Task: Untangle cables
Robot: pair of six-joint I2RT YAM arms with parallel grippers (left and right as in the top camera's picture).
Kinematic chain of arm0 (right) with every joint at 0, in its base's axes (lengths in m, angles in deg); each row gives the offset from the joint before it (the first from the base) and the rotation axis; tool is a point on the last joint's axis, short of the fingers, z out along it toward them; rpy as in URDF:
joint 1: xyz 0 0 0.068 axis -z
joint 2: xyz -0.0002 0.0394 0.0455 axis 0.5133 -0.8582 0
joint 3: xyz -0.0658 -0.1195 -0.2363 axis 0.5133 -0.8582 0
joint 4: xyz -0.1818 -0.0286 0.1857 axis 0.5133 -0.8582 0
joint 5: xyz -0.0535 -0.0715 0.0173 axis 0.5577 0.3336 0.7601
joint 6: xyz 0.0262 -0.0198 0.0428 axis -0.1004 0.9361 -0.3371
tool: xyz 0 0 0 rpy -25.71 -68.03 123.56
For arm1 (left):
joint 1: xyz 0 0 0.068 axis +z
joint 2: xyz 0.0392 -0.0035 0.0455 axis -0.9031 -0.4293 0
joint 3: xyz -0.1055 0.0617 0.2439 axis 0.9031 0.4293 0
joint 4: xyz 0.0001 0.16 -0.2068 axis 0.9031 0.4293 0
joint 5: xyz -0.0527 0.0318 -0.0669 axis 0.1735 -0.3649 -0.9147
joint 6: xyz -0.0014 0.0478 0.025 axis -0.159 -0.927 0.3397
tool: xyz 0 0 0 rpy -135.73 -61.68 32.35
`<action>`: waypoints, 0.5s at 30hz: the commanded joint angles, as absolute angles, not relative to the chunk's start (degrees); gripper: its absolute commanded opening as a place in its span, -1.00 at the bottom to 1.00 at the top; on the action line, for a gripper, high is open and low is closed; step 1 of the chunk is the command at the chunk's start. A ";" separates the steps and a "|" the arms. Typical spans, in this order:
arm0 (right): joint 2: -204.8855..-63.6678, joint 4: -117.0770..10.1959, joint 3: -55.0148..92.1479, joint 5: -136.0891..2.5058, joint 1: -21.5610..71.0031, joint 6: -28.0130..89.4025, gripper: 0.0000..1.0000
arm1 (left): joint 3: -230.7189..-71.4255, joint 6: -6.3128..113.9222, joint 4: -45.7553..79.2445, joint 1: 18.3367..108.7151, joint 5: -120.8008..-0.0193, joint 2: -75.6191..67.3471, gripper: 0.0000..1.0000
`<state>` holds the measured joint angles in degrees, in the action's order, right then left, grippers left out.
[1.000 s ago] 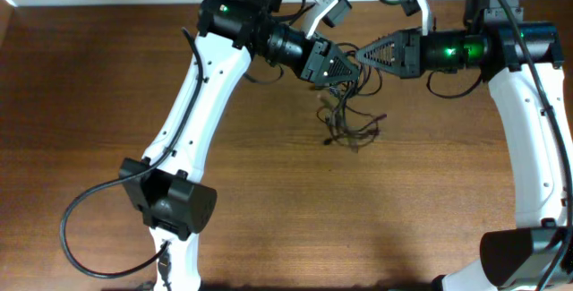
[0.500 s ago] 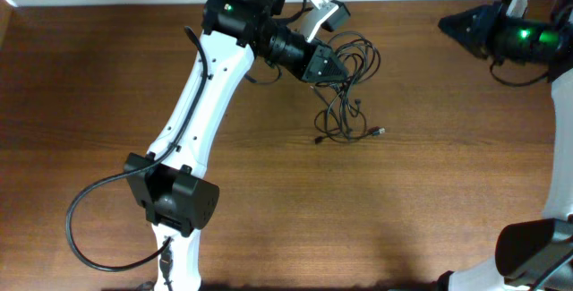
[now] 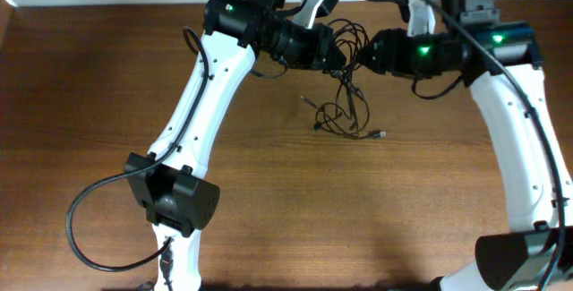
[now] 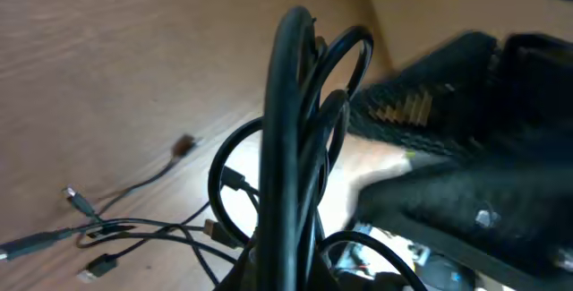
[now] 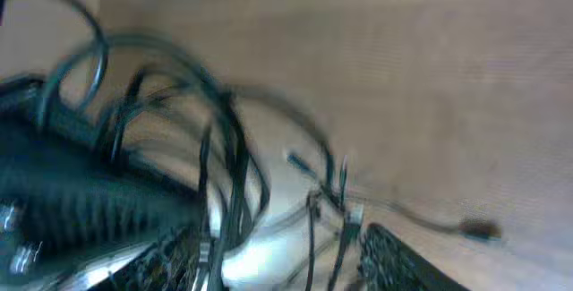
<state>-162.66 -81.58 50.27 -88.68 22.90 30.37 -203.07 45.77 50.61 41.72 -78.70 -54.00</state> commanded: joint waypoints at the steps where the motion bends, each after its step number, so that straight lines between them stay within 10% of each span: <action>1: -161.41 -79.61 50.77 -75.33 20.30 21.32 0.15 | -203.20 47.76 50.50 41.46 -86.53 -54.42 -1.00; 15: -167.90 -78.74 50.77 -67.98 29.50 17.23 -0.25 | -203.20 47.21 52.10 46.88 -96.87 -54.18 -1.00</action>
<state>-166.11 -78.89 50.34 -74.93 19.97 16.03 -202.74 47.41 50.17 42.95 -90.62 -56.63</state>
